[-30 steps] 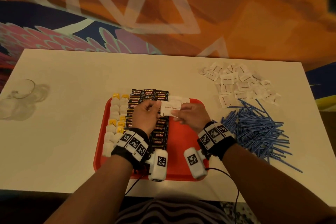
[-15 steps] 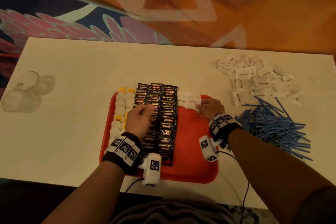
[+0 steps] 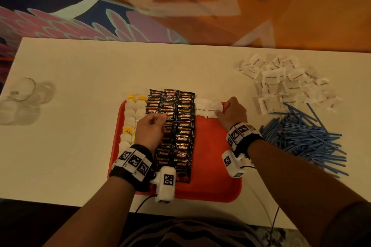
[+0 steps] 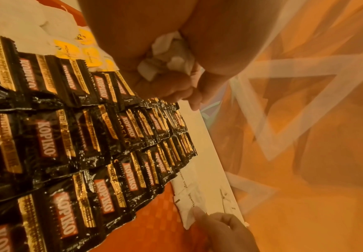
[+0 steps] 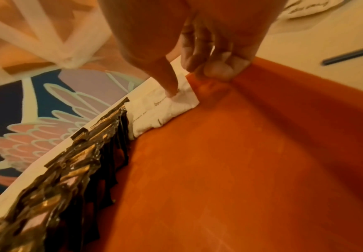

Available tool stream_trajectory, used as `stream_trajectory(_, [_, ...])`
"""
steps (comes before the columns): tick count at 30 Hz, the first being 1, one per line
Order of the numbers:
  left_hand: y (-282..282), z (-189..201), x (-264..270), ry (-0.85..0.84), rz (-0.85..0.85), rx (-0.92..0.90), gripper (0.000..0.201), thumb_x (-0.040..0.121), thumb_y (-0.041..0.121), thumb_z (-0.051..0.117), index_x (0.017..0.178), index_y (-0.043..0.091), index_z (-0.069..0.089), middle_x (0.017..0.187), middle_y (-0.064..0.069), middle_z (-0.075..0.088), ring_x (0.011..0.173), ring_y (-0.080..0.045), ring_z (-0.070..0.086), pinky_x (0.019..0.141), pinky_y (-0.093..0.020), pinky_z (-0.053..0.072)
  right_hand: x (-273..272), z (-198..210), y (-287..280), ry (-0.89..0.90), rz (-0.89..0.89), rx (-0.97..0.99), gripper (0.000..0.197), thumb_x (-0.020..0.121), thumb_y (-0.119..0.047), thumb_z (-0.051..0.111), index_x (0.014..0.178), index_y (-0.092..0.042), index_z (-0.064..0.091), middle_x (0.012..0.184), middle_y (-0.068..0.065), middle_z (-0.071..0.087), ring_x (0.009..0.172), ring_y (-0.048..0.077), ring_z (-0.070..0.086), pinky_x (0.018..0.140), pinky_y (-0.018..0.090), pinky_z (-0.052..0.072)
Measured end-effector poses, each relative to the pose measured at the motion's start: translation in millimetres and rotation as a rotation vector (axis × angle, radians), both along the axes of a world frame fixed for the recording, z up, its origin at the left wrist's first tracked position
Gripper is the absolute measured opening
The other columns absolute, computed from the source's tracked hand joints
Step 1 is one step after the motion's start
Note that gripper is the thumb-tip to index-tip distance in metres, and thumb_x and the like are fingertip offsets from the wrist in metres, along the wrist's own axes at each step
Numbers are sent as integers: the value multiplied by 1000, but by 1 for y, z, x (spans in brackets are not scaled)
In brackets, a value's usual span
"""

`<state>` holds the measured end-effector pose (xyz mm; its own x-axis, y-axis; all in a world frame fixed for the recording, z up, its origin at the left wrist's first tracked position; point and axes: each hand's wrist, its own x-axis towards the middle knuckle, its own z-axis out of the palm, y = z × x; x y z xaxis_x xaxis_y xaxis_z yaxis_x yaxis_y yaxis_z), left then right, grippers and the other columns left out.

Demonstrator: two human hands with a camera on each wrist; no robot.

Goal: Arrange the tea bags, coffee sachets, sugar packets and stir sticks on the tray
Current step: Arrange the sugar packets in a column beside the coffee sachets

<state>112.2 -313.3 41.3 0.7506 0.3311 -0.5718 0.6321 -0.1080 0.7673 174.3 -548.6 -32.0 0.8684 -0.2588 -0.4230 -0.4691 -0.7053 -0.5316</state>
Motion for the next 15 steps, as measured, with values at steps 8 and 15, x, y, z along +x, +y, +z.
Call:
stream_trajectory(8, [1,0,-2,16,40,-60,18,100,26,56,94,13,67,60,3,52,46,-9,43,39,-23,33,0,-3,10,-12,190,66,14,82,-19,70,89,-22,58,77,-4,58,77,15,55,62,24,35])
stream_trajectory(15, [-3,6,-2,84,80,-238,45,105,47,37,99,11,65,57,2,53,43,-10,43,37,-20,28,-6,17,7,-38,80,184,12,83,-22,72,90,-16,64,74,-5,62,81,16,61,78,32,50])
